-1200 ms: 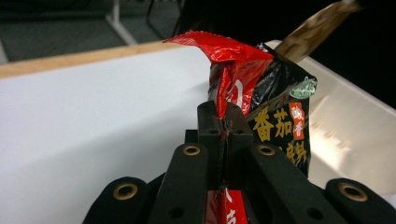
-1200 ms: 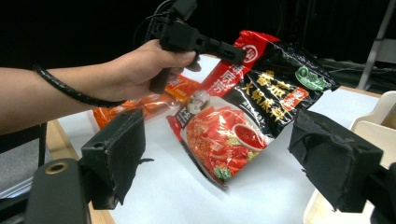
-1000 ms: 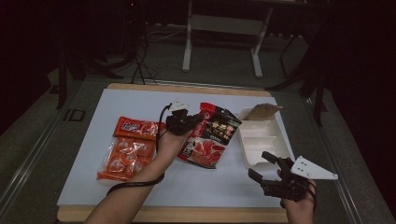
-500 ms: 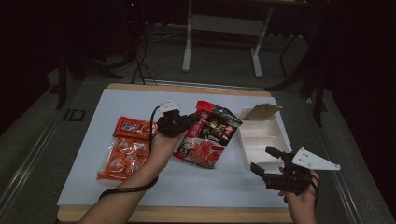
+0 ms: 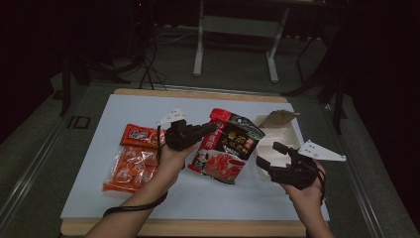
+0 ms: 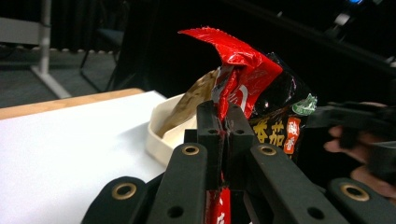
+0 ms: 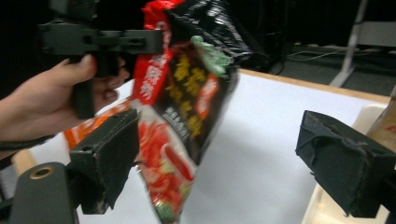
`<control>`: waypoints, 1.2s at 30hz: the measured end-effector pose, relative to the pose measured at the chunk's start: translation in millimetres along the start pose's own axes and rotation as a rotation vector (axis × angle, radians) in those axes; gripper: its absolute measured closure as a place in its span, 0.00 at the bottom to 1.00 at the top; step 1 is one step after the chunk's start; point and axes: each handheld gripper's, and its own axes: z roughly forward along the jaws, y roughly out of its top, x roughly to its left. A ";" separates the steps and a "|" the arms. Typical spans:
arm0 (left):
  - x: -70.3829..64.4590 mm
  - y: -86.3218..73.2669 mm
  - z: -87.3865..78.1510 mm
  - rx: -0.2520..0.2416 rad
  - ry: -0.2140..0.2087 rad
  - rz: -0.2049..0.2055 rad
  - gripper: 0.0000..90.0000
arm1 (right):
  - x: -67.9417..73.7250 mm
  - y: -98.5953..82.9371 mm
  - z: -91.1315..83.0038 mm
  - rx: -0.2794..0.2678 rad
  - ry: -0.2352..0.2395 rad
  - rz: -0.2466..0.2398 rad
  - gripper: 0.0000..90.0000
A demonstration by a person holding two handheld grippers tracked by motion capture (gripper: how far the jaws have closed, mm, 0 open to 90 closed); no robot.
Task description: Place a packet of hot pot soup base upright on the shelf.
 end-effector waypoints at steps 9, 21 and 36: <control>-2.9 -11.0 -2.6 -0.091 -0.104 -0.043 0.98 | 3.9 11.5 18.9 -0.008 0.076 0.014 0.27; -5.8 -21.1 4.5 -0.081 -0.137 -0.007 0.98 | 8.4 26.9 16.0 -0.003 0.110 -0.060 0.82; -5.6 -6.9 -3.3 -0.067 -0.154 0.001 0.70 | 6.2 46.2 14.7 0.009 0.152 -0.106 0.85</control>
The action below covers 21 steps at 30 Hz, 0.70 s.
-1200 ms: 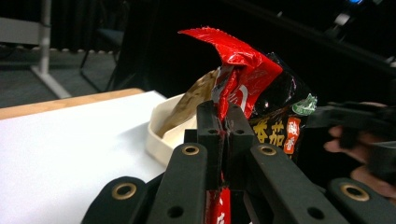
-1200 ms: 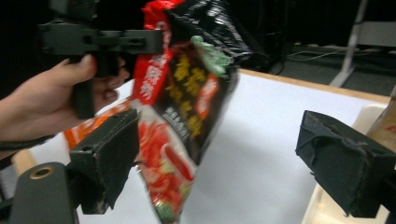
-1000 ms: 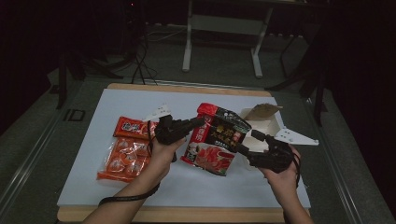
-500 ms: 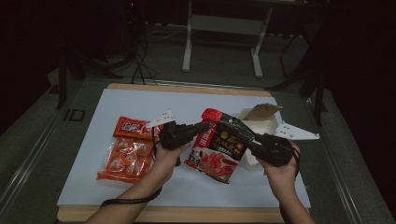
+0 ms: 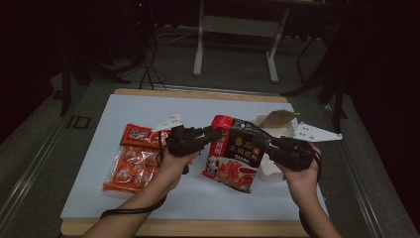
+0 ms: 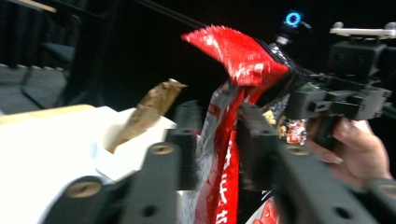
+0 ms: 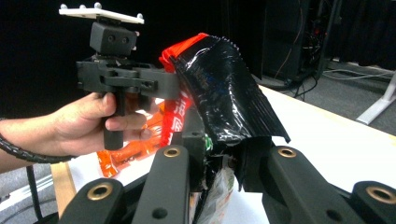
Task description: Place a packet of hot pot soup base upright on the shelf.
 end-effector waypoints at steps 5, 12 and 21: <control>-1.9 6.4 -8.8 0.013 0.050 0.040 0.55 | -4.0 4.0 0.2 0.006 -0.007 -0.014 0.85; -3.1 5.2 -23.4 0.030 0.047 0.054 0.27 | -12.5 11.4 -1.4 -0.012 0.006 -0.017 0.85; -9.2 -9.8 -35.4 0.142 0.109 0.069 0.01 | -27.6 23.8 -4.5 -0.038 -0.004 -0.050 0.85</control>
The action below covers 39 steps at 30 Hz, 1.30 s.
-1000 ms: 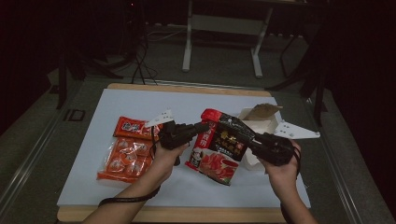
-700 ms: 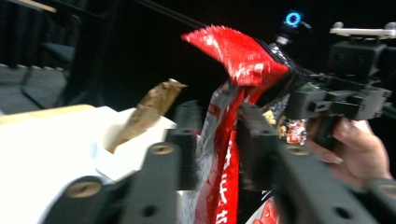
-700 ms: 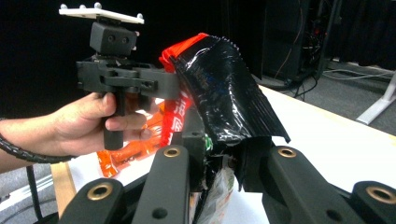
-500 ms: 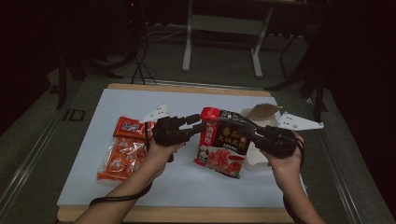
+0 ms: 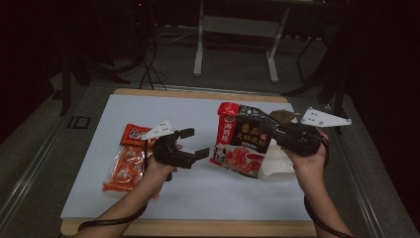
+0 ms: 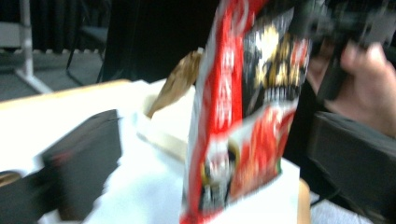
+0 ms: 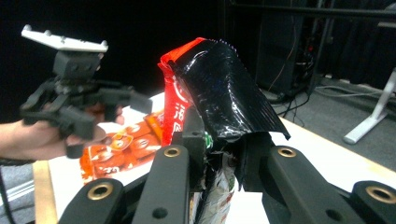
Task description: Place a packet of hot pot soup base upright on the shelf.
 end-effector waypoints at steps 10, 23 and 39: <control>-2.8 -18.2 -18.2 0.029 0.037 0.050 0.01 | -27.8 16.5 -17.6 -0.054 -0.073 -0.007 0.85; -3.6 -47.8 -24.7 0.066 0.032 0.044 0.01 | -68.9 21.0 -40.2 -0.090 -0.136 -0.055 0.85; -1.7 -68.3 -25.7 0.073 0.004 0.018 0.01 | -100.9 12.6 -43.9 -0.007 -0.207 -0.157 0.85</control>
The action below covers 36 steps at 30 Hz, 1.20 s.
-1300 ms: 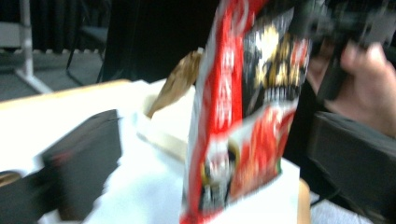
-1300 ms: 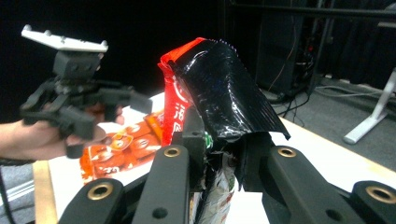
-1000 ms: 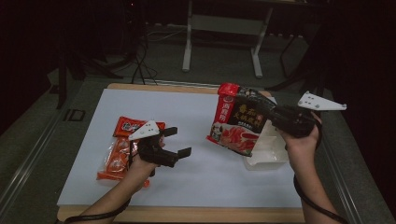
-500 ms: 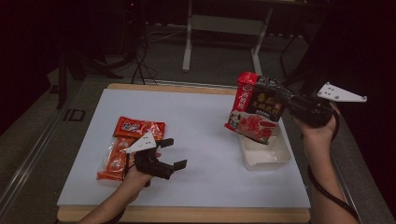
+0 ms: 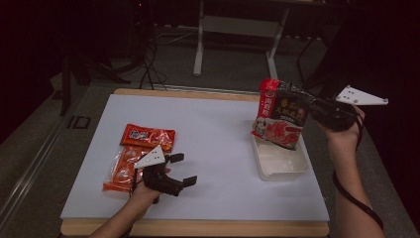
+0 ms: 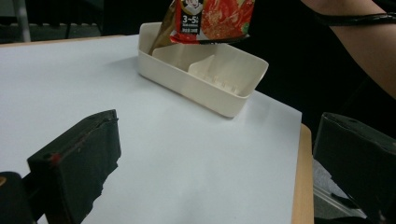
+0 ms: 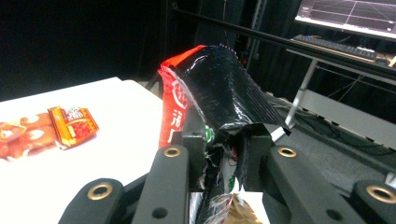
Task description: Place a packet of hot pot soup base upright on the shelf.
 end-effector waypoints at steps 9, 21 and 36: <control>0.3 -5.2 -1.1 -0.011 -0.016 -0.012 0.01 | -10.2 -12.7 9.8 -0.006 -0.002 -0.099 0.85; 0.1 -8.5 0.4 -0.003 -0.029 -0.010 0.01 | -14.9 -25.0 27.6 0.041 -0.004 -0.157 0.85; -0.5 -12.1 3.4 0.007 0.010 0.046 0.01 | -16.1 -39.0 43.6 0.056 0.003 -0.134 0.85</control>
